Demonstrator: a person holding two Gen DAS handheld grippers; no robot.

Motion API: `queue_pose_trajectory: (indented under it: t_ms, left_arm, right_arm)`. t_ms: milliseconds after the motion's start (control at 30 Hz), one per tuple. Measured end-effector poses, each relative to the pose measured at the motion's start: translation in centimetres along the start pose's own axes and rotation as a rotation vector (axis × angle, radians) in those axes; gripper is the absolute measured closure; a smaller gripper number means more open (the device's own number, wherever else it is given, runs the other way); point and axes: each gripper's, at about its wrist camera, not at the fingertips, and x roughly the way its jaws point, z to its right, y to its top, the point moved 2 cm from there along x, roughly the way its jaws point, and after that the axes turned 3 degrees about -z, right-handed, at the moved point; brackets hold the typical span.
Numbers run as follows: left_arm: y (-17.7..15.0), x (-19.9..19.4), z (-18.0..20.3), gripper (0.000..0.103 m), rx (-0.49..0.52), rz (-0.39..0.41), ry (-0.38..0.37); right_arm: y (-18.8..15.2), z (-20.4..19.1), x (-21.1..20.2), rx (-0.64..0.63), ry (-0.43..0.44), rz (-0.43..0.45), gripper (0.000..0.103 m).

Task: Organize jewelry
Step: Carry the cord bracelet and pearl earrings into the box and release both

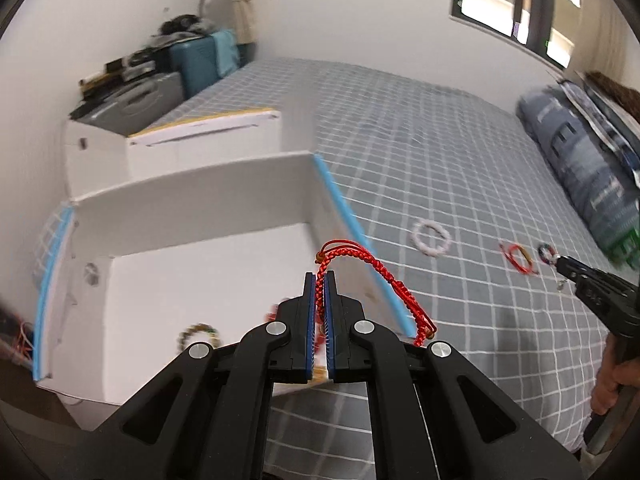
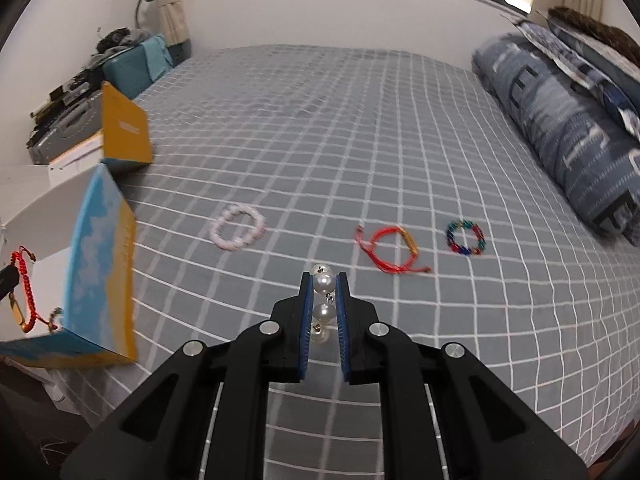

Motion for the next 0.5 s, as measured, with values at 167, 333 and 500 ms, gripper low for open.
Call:
queue_pose_trajectory:
  t_ms: [167,333,500]
  left_arm:
    - [0.3,-1.0,-4.0,0.100,-0.044,0.012,0.044]
    - [0.2,-1.3,-8.0,0.100,-0.075,0.013,0.085]
    - [0.2,-1.3,-11.6,0.100,-0.102,0.009,0.126]
  right_arm:
    - [1.4,-4.3,-1.4,-0.048,0.038,0.026,0.092]
    - [2.6,-9.6,-2.0,-0.106,0.081,0.043,0.092]
    - [3.2,-15.1,-2.2,-0.164,0.132,0.053,0.092]
